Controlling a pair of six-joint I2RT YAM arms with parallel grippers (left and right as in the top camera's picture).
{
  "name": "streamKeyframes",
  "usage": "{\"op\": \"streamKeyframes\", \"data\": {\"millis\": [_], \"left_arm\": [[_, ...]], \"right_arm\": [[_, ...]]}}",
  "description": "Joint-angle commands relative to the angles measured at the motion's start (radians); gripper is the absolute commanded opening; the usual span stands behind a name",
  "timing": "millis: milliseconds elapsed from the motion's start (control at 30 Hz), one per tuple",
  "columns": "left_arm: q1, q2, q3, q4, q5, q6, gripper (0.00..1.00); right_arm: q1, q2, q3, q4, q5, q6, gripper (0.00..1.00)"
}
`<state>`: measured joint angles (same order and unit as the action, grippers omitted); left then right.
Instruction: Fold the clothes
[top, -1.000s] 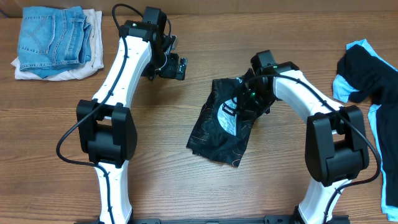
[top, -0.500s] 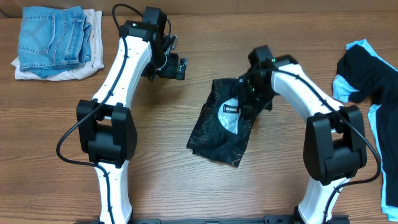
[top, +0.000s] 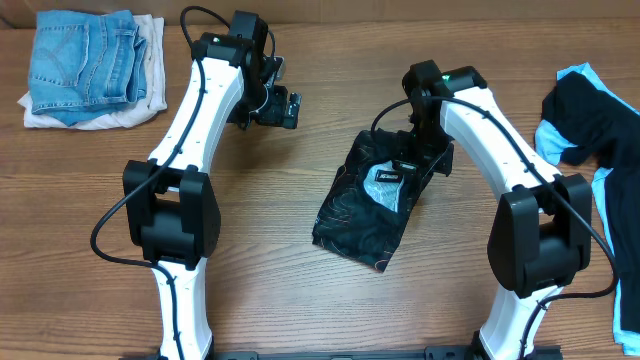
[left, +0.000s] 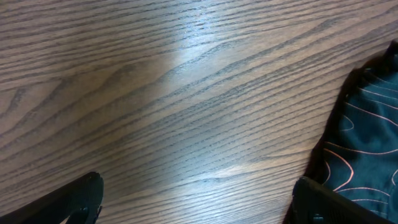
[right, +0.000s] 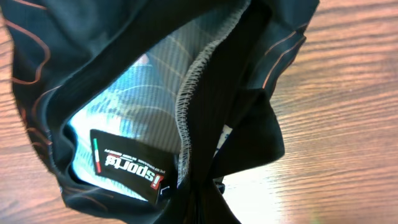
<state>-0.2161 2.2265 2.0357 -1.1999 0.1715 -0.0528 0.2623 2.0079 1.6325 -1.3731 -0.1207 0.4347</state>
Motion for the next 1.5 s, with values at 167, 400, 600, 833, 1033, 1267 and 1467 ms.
{"op": "streamKeyframes", "data": {"millis": [167,400,600,833,1033,1267,1467], "left_arm": [[-0.003,-0.012,0.011,0.000,0.013,-0.003,1.00],[-0.003,-0.012,0.011,0.000,0.013,-0.003,1.00],[-0.003,-0.012,0.011,0.000,0.013,-0.003,1.00],[-0.003,-0.012,0.011,0.000,0.013,-0.003,1.00],[-0.003,-0.012,0.011,0.000,0.013,-0.003,1.00],[-0.003,-0.012,0.011,0.001,0.013,-0.003,1.00],[-0.003,-0.012,0.011,0.000,0.013,-0.003,1.00]], "right_arm": [[-0.001,-0.001,-0.073,-0.009,0.050,0.065,0.40],[-0.007,-0.001,-0.073,-0.080,0.083,0.101,0.41],[0.006,-0.011,-0.071,-0.134,-0.153,-0.048,0.49],[0.094,-0.011,-0.102,-0.135,-0.224,-0.101,0.59],[0.140,-0.011,-0.200,-0.053,-0.225,-0.010,0.58],[0.140,-0.011,-0.288,0.001,-0.225,0.050,0.54],[0.143,-0.011,-0.288,0.049,-0.241,0.061,0.34]]}}
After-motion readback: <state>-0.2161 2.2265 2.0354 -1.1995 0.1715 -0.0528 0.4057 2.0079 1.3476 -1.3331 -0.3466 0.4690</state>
